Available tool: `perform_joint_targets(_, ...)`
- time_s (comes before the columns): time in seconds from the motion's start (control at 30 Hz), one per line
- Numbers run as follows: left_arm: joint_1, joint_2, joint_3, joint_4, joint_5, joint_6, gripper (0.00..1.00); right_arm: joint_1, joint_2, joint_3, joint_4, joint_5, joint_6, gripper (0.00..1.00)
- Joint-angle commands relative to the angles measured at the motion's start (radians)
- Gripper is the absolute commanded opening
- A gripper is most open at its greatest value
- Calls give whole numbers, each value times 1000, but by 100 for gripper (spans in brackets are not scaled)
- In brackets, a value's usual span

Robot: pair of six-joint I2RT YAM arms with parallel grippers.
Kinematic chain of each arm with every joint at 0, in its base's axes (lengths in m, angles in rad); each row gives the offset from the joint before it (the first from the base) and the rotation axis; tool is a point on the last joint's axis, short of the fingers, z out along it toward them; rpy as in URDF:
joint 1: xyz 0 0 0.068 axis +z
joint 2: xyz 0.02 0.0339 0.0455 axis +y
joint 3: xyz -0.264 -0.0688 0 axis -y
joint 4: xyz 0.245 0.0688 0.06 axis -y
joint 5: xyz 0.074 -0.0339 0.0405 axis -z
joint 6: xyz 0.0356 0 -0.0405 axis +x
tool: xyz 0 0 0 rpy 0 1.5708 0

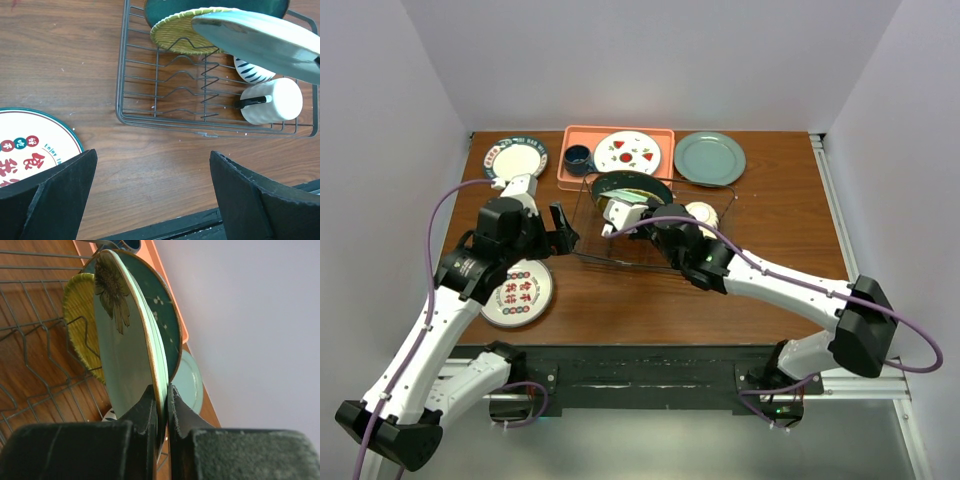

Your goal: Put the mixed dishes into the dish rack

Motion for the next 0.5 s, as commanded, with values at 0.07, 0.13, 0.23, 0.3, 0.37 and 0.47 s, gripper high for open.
perform_joint_targets(0.07, -1, -13, -10, 43, 13, 16, 100, -12, -20, 6, 162, -33, -36, 0)
perform_joint_targets(0.13, -1, -10, -10, 45, 12, 19, 100, -12, -17, 3, 167, -39, -36, 0)
perform_joint_targets(0.23, -1, -9, -10, 46, 12, 21, 100, -13, -5, -5, 182, -43, -42, 0)
perform_joint_targets(0.3, -1, -9, -10, 45, 10, 21, 100, -13, 11, -3, 191, -41, -46, 0)
perform_joint_targets(0.37, -1, -7, -10, 48, 12, 21, 100, -17, 23, -3, 202, -41, -54, 0)
perform_joint_targets(0.47, -1, -7, -10, 46, 9, 22, 100, -20, 54, 6, 211, -47, -54, 0)
